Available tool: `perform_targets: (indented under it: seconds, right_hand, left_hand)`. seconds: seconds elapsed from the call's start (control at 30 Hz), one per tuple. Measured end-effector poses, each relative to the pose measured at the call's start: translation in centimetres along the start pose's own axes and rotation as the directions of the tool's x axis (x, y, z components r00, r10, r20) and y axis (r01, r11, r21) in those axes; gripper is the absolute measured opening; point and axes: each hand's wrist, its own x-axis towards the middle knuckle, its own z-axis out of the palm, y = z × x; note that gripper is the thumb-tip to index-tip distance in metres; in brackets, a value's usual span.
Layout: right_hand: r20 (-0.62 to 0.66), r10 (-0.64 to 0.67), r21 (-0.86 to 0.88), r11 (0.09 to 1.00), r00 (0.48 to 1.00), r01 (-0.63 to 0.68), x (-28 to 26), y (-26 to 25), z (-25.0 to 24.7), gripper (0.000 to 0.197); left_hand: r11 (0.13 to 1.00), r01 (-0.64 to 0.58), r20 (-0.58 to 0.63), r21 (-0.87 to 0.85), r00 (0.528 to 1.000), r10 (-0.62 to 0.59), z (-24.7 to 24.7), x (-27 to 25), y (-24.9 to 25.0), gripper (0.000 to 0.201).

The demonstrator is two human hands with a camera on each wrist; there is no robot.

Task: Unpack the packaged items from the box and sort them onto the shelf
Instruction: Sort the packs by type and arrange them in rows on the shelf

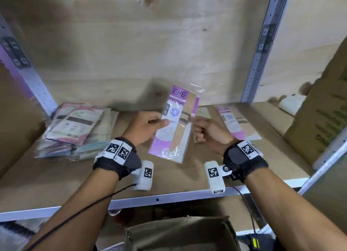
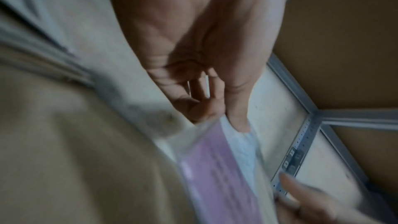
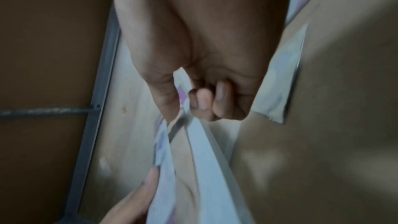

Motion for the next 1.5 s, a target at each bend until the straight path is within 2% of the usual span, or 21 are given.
perform_targets:
  seconds: [0.07,0.13,0.2,0.3,0.4,0.43,0.5,0.63,0.7,0.77,0.93,1.0,1.07,1.17,1.27,1.33,1.4,1.5]
  right_hand:
    - [0.000,0.006,-0.213,0.977,1.000,-0.006,-0.2,1.3,-0.5,0.006]
    - [-0.031,0.014,-0.322,0.946,0.999,-0.023,-0.3,2.3,-1.1,0.014]
    - [0.010,0.006,-0.247,0.969,1.000,-0.003,-0.3,2.7,-1.4,0.019]
    - [0.050,-0.022,-0.182,0.983,0.999,0.031,0.2,2.5,-1.7,0.023]
    - [0.032,-0.008,-0.192,0.981,0.999,0.014,0.6,2.1,-1.9,0.028]
    - [0.027,-0.004,-0.208,0.978,1.000,0.009,0.7,2.0,-1.9,0.023]
    - [0.100,0.005,-0.208,0.978,0.995,0.016,0.7,2.1,-2.1,0.017]
    - [0.219,0.055,-0.232,0.973,0.974,-0.002,0.6,1.8,-2.6,0.028]
    - [0.234,0.072,-0.277,0.961,0.970,-0.004,0.5,1.8,-2.9,0.031]
    - [0.222,0.082,-0.310,0.951,0.972,-0.010,0.3,2.0,-3.2,0.032]
    - [0.170,0.045,-0.381,0.924,0.984,0.023,-0.1,1.9,-3.8,0.017]
    - [0.185,0.046,-0.403,0.915,0.982,0.033,-0.3,1.8,-4.0,0.014]
    - [0.183,0.051,-0.420,0.907,0.982,0.031,-0.5,1.8,-4.2,0.019]
    - [0.211,0.058,-0.438,0.898,0.976,0.042,-1.1,1.7,-4.2,0.015]
    - [0.250,0.066,-0.477,0.877,0.966,0.063,-1.5,1.4,-4.2,0.016]
    - [0.276,0.082,-0.513,0.855,0.958,0.075,-1.6,1.3,-4.4,0.025]
    - [0.297,0.096,-0.539,0.838,0.950,0.084,-1.8,1.2,-4.7,0.026]
    - [0.326,0.109,-0.522,0.849,0.939,0.083,-2.1,1.2,-4.8,0.024]
  left_hand:
    - [0.989,0.117,0.043,-0.092,0.993,-0.113,1.2,0.3,-0.7,0.025]
    - [0.959,0.246,0.101,-0.138,0.967,-0.233,2.3,0.6,-1.6,0.026]
    - [0.930,0.337,0.169,-0.147,0.935,-0.313,3.2,0.8,-2.2,0.027]
    - [0.894,0.417,0.252,-0.163,0.894,-0.371,3.7,1.6,-2.8,0.029]
    - [0.861,0.449,0.230,-0.237,0.887,-0.400,3.3,2.6,-2.7,0.033]
    - [0.854,0.446,0.183,-0.268,0.894,-0.409,3.0,3.0,-2.7,0.034]
    - [0.854,0.408,0.057,-0.323,0.909,-0.412,2.5,4.0,-2.8,0.037]
    - [0.888,0.301,-0.175,-0.348,0.909,-0.377,1.7,5.4,-3.2,0.037]
    - [0.924,0.277,-0.225,-0.265,0.913,-0.339,1.4,5.4,-3.7,0.033]
    - [0.948,0.264,-0.222,-0.179,0.928,-0.300,1.3,5.2,-4.2,0.024]
    - [0.947,0.259,-0.282,-0.193,0.909,-0.306,1.0,5.3,-4.2,0.036]
    - [0.948,0.233,-0.247,-0.217,0.927,-0.284,0.9,5.0,-4.3,0.031]
    - [0.958,0.222,-0.214,-0.184,0.942,-0.259,0.8,4.7,-4.6,0.026]
    - [0.952,0.277,-0.165,-0.128,0.941,-0.296,0.6,4.5,-4.8,0.021]
    - [0.941,0.333,-0.188,0.064,0.930,-0.316,0.6,4.4,-5.1,0.030]
    - [0.932,0.328,-0.220,0.156,0.931,-0.291,0.3,4.0,-5.5,0.046]
    - [0.937,0.324,-0.191,0.129,0.936,-0.297,-0.1,3.4,-5.8,0.054]
    - [0.940,0.337,-0.146,0.050,0.934,-0.327,-0.5,3.1,-5.5,0.054]
